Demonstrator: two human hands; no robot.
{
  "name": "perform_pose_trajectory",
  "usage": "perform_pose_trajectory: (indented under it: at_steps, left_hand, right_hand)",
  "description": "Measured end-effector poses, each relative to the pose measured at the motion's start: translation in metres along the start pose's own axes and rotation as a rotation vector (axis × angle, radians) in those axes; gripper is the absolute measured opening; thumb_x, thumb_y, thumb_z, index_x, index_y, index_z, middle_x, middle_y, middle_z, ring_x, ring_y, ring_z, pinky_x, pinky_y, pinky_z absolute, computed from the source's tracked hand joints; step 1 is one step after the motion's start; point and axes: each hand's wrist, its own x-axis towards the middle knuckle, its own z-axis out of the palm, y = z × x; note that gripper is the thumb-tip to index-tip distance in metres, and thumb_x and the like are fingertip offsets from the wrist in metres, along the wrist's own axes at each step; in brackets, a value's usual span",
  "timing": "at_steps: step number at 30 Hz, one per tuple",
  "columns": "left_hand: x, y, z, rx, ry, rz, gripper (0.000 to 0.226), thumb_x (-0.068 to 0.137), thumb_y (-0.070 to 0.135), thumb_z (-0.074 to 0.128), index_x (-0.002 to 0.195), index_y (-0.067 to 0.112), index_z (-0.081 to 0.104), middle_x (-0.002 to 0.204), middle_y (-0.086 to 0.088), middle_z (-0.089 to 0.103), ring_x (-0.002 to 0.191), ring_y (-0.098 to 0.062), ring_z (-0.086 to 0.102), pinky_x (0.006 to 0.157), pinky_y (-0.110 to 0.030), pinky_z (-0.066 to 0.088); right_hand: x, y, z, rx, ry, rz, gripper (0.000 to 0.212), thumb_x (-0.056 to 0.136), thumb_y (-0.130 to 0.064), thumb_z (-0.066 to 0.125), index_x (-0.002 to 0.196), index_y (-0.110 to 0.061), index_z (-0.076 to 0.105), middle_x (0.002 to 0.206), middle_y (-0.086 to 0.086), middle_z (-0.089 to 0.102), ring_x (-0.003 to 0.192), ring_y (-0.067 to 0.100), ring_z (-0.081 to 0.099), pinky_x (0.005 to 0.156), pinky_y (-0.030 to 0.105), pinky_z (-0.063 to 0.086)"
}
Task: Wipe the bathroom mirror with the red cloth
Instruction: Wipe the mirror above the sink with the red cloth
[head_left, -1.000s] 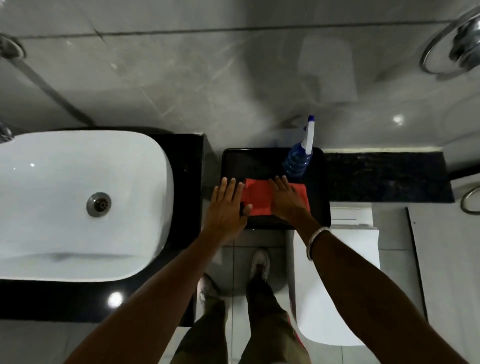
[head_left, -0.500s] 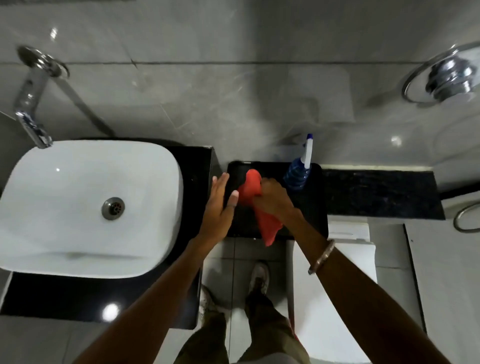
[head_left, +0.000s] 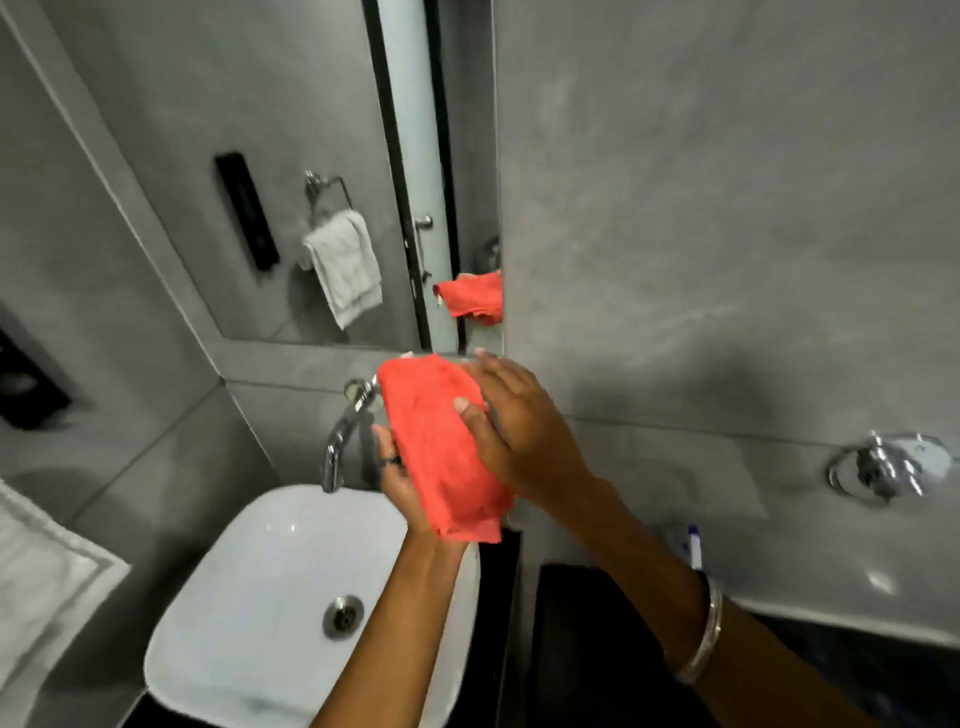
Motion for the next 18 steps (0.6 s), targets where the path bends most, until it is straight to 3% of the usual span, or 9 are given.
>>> perform_pose_trajectory:
  at_steps: [2,3,6,7,8,10,11,14,18]
  left_hand:
    - [0.014,0.024,0.030,-0.040,0.006,0.057,0.074,0.086,0.050,0.070,0.149,0.016,0.053,0.157,-0.006,0.049,0.148,-0.030,0.043,0.120,-0.048,0.037]
    - [0.019,0.037,0.041,0.025,-0.022,0.065,0.075,0.081,0.047,0.075,0.146,0.015,0.058,0.151,-0.006,0.056,0.142,-0.028,0.051,0.118,-0.045,0.040]
    - [0.052,0.071,0.087,0.214,-0.058,0.192,0.043,0.096,0.045,0.054,0.105,0.014,0.083,0.103,-0.003,0.081,0.095,-0.017,0.075,0.086,-0.026,0.059]
    - [0.066,0.082,0.112,0.258,-0.015,0.241,0.049,0.102,0.043,0.043,0.105,0.013,0.082,0.103,-0.004,0.081,0.097,-0.017,0.074,0.087,-0.025,0.058]
    - [0.073,0.089,0.135,0.267,0.016,0.295,0.047,0.105,0.039,0.038,0.117,0.013,0.076,0.118,-0.008,0.078,0.112,-0.019,0.070,0.100,-0.029,0.055]
    - [0.090,0.099,0.180,0.339,0.043,0.501,0.041,0.106,0.031,0.040,0.143,0.025,0.056,0.160,-0.020,0.044,0.149,-0.030,0.042,0.128,-0.047,0.028]
    - [0.096,0.102,0.199,0.453,0.026,0.653,0.045,0.105,0.028,0.042,0.150,0.032,0.046,0.169,-0.015,0.027,0.157,-0.028,0.027,0.131,-0.051,0.017]
    - [0.124,0.121,0.251,0.941,0.002,1.136,0.067,0.101,0.038,0.037,0.163,0.038,0.013,0.171,0.021,0.005,0.160,-0.005,0.001,0.132,-0.042,0.003]
    - [0.162,0.132,0.313,1.355,-0.044,1.362,0.068,0.102,0.046,0.026,0.161,0.039,-0.008,0.172,0.012,-0.009,0.160,-0.012,-0.013,0.132,-0.044,-0.006]
  right_hand:
    - [0.033,-0.007,-0.016,-0.104,0.110,-0.111,0.055,0.103,-0.031,0.053,0.153,-0.007,0.051,0.166,0.017,0.040,0.158,0.033,0.031,0.130,0.046,0.025]
    - [0.048,-0.010,-0.024,-0.158,0.153,-0.141,0.058,0.105,-0.034,0.050,0.158,-0.011,0.045,0.170,0.014,0.031,0.161,0.032,0.021,0.132,0.046,0.022]
    - [0.107,-0.027,-0.059,-0.315,0.291,-0.254,0.064,0.106,-0.039,0.040,0.166,-0.022,0.026,0.176,0.008,0.011,0.164,0.029,0.002,0.134,0.047,0.009]
    - [0.129,-0.036,-0.075,-0.374,0.353,-0.300,0.066,0.105,-0.039,0.040,0.166,-0.022,0.022,0.176,0.009,0.009,0.163,0.029,-0.001,0.133,0.049,0.006]
    - [0.144,-0.041,-0.087,-0.435,0.406,-0.320,0.067,0.105,-0.039,0.040,0.167,-0.021,0.020,0.176,0.011,0.008,0.163,0.029,-0.003,0.133,0.052,0.005]
    - [0.180,-0.053,-0.120,-0.538,0.528,-0.335,0.069,0.105,-0.042,0.038,0.168,-0.021,0.018,0.177,0.011,0.005,0.163,0.028,-0.008,0.133,0.054,0.000]
    - [0.196,-0.058,-0.136,-0.581,0.582,-0.321,0.069,0.105,-0.045,0.036,0.168,-0.022,0.016,0.177,0.010,0.003,0.163,0.028,-0.010,0.132,0.053,-0.003]
    - [0.243,-0.071,-0.189,-0.704,0.709,-0.276,0.068,0.107,-0.050,0.027,0.168,-0.024,0.013,0.177,0.009,-0.002,0.163,0.030,-0.009,0.132,0.056,-0.002]
    - [0.286,-0.069,-0.226,-0.800,0.686,-0.228,0.068,0.108,-0.053,0.018,0.168,-0.026,0.003,0.177,0.007,-0.012,0.163,0.029,-0.014,0.131,0.060,0.003]
